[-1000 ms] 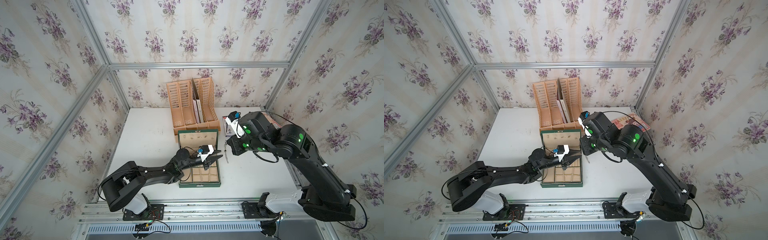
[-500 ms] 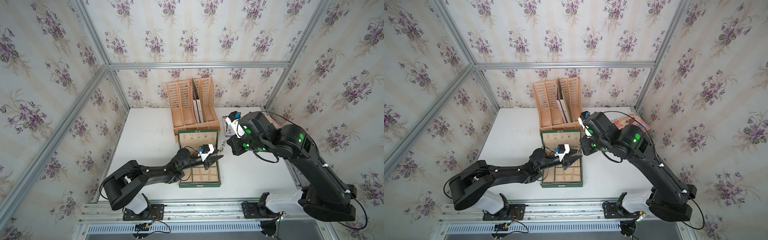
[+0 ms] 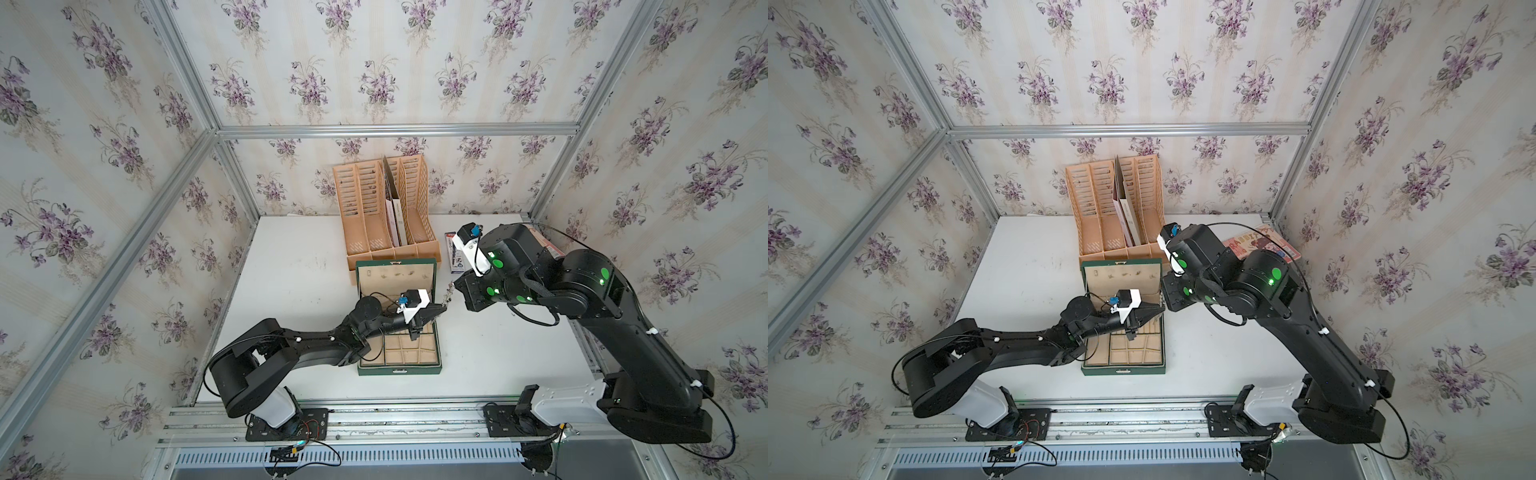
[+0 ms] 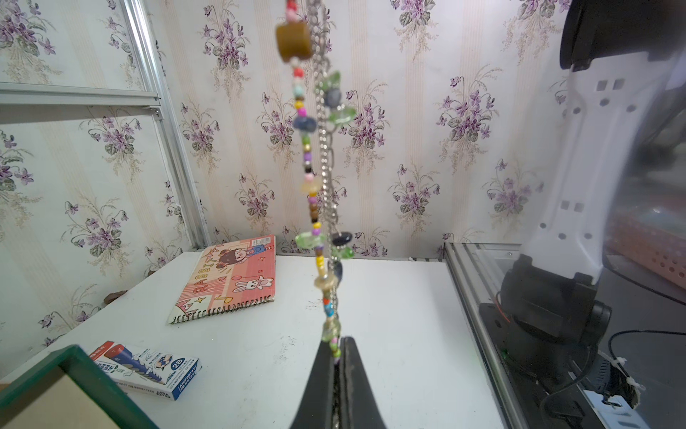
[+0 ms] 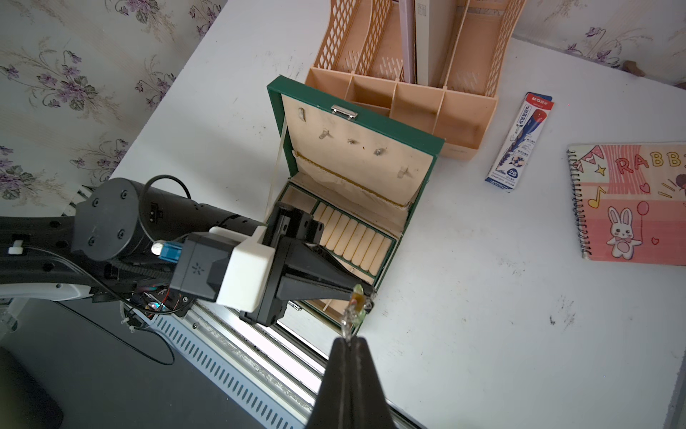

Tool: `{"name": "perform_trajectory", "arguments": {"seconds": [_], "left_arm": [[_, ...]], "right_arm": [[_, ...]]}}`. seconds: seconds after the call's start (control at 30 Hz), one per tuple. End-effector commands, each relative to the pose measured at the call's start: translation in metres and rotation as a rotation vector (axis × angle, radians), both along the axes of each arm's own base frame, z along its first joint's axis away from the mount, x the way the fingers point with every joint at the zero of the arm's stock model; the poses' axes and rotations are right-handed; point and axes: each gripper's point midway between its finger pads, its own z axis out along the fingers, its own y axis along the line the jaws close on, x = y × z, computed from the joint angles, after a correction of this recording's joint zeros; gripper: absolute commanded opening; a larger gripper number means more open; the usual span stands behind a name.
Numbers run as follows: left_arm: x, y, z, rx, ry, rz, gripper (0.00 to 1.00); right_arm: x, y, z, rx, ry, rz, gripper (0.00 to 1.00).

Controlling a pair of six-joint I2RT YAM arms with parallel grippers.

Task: Put jewelry chain into jewelry box
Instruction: Hang the necklace on the jewelry box clasp.

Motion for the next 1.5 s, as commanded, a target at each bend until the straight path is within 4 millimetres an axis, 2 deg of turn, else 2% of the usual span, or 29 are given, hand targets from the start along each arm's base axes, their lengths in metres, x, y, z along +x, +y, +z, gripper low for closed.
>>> {"name": "perform_trajectory", "arguments": {"seconds": [0.0,0.2,0.43,0.67,0.8,0.93,1.17,1.37,1.4,1.47], "left_arm": [[0.004,0.007,0.007,-0.021,-0.01,0.046,0.0],[0.013,0.04,0.018,0.028,-0.025,0.215,0.0],[0.015,0.089,0.008,0.192,0.0,0.396,0.0],[0.033,0.14,-0.008,0.321,0.034,0.651,0.0],[0.047,0.158,-0.018,0.355,0.054,0.78,0.0],[0.058,0.165,-0.03,0.405,0.063,0.857,0.0],[0.079,0.175,-0.038,0.415,0.082,0.999,0.0],[0.086,0.165,-0.043,0.413,0.097,0.981,0.0],[0.084,0.162,-0.043,0.408,0.098,0.962,0.01],[0.081,0.157,-0.04,0.385,0.09,0.925,0.12]], "right_arm": [[0.003,0.003,0.007,0.04,-0.028,-0.012,0.0],[0.006,0.022,0.001,0.131,-0.042,0.017,0.0],[0.024,0.052,-0.004,0.252,-0.103,0.03,0.0],[0.042,0.082,-0.016,0.346,-0.151,0.041,0.0],[0.052,0.095,-0.024,0.373,-0.172,0.046,0.0],[0.059,0.106,-0.028,0.393,-0.193,0.05,0.0],[0.068,0.117,-0.037,0.411,-0.214,0.055,0.0],[0.068,0.124,-0.038,0.415,-0.213,0.079,0.0],[0.067,0.124,-0.038,0.41,-0.213,0.082,0.0],[0.066,0.123,-0.036,0.398,-0.214,0.089,0.0]]}}
